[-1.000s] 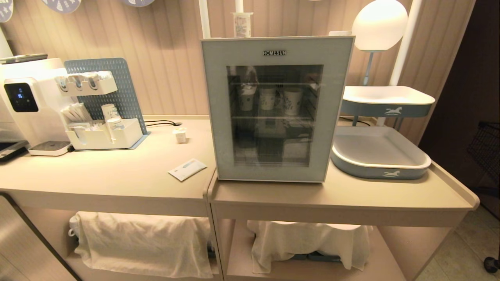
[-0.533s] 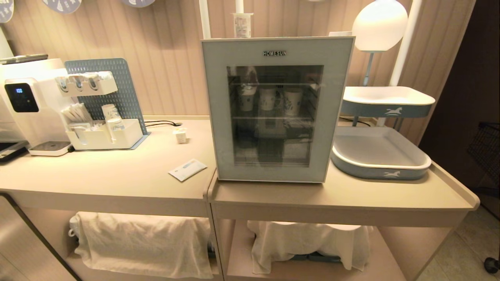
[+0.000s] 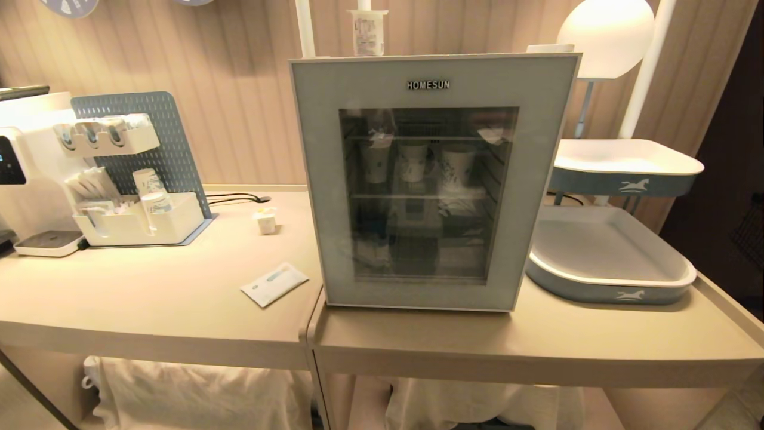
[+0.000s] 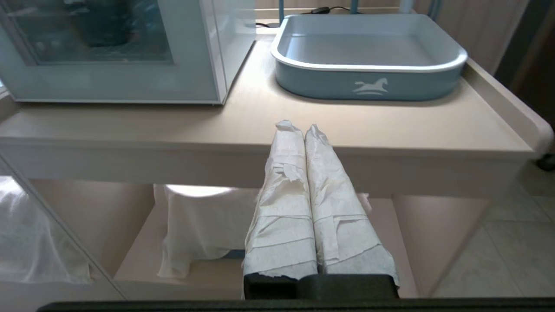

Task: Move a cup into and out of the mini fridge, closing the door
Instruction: Open the freezer door

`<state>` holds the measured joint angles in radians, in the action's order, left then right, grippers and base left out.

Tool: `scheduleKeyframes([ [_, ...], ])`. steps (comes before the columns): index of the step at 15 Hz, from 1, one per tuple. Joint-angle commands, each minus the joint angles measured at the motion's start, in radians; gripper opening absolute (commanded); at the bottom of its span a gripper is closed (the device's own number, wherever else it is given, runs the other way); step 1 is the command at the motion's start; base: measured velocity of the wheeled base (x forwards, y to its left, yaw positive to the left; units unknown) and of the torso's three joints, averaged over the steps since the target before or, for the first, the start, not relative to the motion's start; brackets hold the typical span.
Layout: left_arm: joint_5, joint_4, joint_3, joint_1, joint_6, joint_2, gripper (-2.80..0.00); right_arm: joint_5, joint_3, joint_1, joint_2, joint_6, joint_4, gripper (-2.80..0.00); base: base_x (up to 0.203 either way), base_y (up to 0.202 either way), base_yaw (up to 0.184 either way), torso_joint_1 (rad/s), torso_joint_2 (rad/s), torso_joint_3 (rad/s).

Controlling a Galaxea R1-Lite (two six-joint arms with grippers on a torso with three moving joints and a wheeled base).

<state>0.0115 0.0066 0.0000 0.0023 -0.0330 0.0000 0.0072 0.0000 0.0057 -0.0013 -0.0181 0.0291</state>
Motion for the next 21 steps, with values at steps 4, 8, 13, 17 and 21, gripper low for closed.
scheduleKeyframes([
  [4, 0.002, 0.001, -0.003, 0.001, 0.029, 0.002, -2.80, 0.000, 0.002, 0.000, 0.001, 0.000, 0.000, -2.80, 0.071, 0.000, -0.003, 0.002, 0.00, 0.001],
  [8, 0.026, 0.123, -0.345, 0.001, 0.020, 0.078, -2.80, 0.000, 0.002, 0.000, 0.001, 0.000, 0.000, -2.80, 0.000, 0.000, 0.000, 0.000, 0.00, 0.000],
  [13, 0.048, 0.417, -1.019, -0.018, -0.127, 0.588, -2.80, 0.000, 0.002, 0.000, 0.001, 0.000, 0.000, -2.80, 0.000, 0.000, 0.000, 0.000, 0.00, 0.000],
  [17, -0.026, 0.381, -1.211, -0.033, -0.192, 1.129, -2.80, 0.000, 0.002, 0.000, 0.001, 0.000, 0.000, -2.80, 0.000, 0.000, 0.000, 0.000, 0.00, 0.000],
  [21, -0.277, 0.322, -1.473, -0.007, -0.231, 1.589, -2.80, 0.000, 0.002, 0.000, 0.001, 0.000, 0.000, -2.80, 0.000, 0.000, 0.000, 0.000, 0.00, 0.000],
])
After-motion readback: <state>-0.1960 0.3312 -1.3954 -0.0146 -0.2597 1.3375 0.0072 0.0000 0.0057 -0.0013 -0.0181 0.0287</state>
